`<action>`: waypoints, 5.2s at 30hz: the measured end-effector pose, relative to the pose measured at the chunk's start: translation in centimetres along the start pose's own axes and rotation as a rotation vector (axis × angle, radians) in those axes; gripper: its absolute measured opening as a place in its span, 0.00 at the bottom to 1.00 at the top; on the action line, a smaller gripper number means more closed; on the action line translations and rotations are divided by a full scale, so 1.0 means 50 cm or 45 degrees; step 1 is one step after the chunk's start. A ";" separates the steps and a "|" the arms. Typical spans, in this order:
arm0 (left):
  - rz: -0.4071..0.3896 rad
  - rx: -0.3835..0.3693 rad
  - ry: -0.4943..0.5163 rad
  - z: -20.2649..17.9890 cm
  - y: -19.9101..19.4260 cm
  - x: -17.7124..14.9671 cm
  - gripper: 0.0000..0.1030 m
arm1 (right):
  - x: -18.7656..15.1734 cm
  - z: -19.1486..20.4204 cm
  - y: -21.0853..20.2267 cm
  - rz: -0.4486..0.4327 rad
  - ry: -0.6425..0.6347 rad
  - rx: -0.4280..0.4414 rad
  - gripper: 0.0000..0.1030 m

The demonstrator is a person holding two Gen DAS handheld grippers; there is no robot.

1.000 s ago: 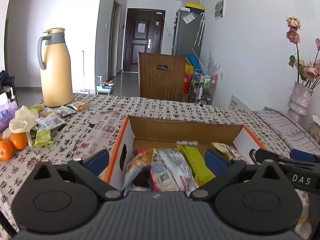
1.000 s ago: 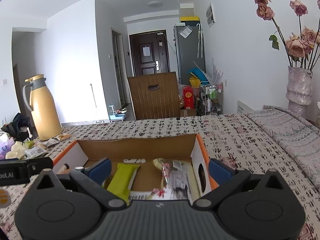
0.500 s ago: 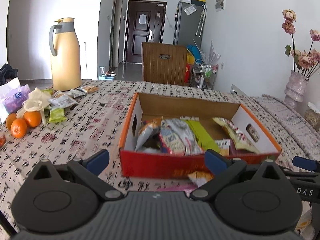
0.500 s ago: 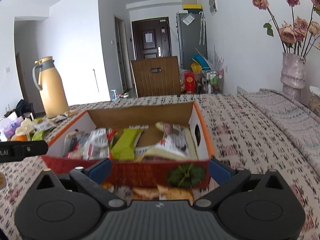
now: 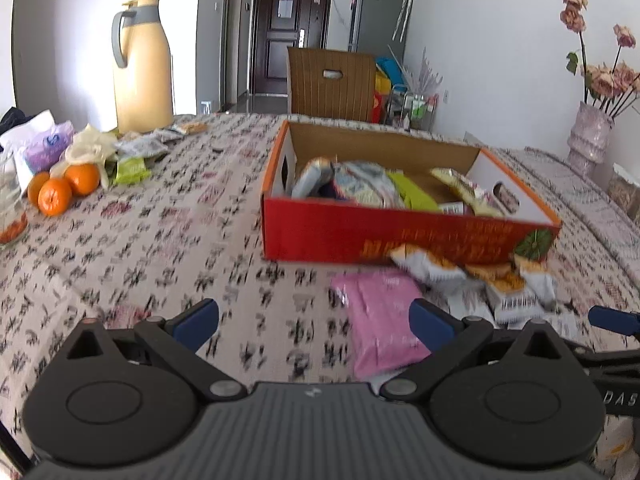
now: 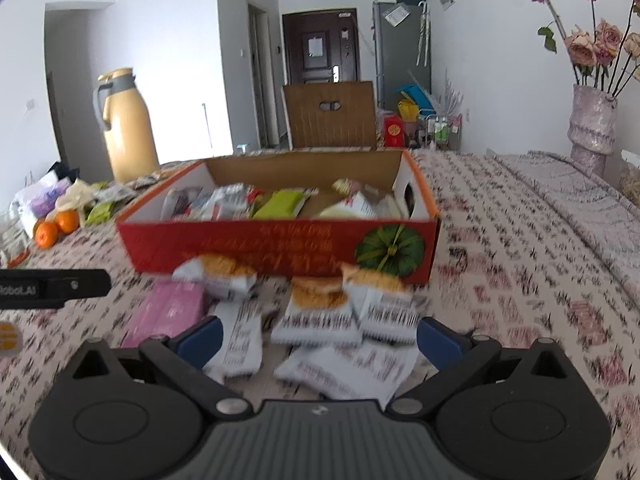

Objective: Organize snacks
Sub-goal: 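Move both tools back over the white sachets beside the box, then grasp a white sachet with the right tool while the left tool grasps another white sachet, then carry both white sachets into the cardboard box and open both tools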

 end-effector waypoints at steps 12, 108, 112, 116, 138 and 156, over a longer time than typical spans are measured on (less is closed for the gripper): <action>0.078 -0.047 0.010 0.000 -0.037 -0.096 1.00 | -0.091 0.024 -0.043 0.069 -0.022 0.048 1.00; 0.152 -0.021 0.128 -0.140 0.017 -0.099 0.42 | -0.079 -0.051 -0.091 -0.155 0.041 -0.005 0.39; 0.129 -0.031 0.142 -0.143 0.002 -0.097 0.41 | -0.079 -0.049 -0.097 -0.163 0.040 -0.006 0.39; 0.083 -0.056 0.157 -0.149 -0.022 -0.088 0.41 | -0.076 -0.047 -0.104 -0.173 0.038 -0.005 0.39; -0.144 -0.137 0.152 -0.175 -0.067 0.047 0.41 | 0.013 -0.027 -0.087 -0.287 0.018 0.022 0.39; -0.216 -0.115 0.171 -0.192 0.016 0.161 0.41 | 0.160 -0.034 0.022 -0.376 -0.015 0.005 0.39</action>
Point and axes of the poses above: each gripper's, at about its wrist camera, not at the fingertips, and y roughly the way its jaws point, z to its left, x to its top, the point moved 3 cm from there along y, roughly the way its jaws point, and after that the axes turned 3 degrees about -x, right-handed, at the moved point
